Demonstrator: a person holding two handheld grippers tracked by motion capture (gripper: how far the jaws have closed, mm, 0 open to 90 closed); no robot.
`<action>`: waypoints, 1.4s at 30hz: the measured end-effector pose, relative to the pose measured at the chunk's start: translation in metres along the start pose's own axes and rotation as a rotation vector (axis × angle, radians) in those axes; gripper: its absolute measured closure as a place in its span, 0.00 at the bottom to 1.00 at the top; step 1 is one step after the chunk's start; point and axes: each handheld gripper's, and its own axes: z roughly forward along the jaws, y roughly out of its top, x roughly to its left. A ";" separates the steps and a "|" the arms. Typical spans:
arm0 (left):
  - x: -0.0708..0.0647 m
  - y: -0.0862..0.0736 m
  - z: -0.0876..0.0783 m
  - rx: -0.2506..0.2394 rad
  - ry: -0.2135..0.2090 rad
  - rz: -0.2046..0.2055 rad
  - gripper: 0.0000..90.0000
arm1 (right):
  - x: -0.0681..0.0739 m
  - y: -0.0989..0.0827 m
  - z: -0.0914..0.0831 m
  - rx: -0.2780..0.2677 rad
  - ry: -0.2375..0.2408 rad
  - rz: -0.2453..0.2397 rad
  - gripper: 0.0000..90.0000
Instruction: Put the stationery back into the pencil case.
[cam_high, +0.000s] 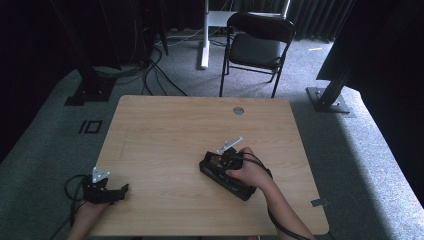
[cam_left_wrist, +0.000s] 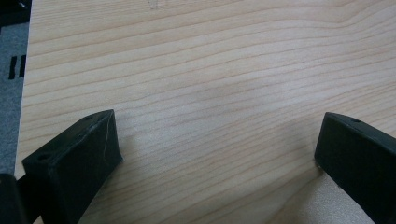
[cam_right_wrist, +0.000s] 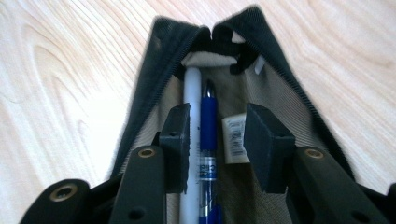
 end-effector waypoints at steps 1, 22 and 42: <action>0.000 0.000 0.000 0.000 0.000 0.000 0.00 | 0.001 0.000 -0.003 -0.007 0.006 -0.003 0.66; 0.000 0.000 0.000 0.000 0.000 0.001 0.00 | -0.007 -0.003 -0.048 -0.208 0.011 0.014 0.49; 0.000 0.000 0.000 0.000 0.000 0.000 0.00 | -0.024 -0.017 -0.057 -0.281 -0.044 0.110 0.41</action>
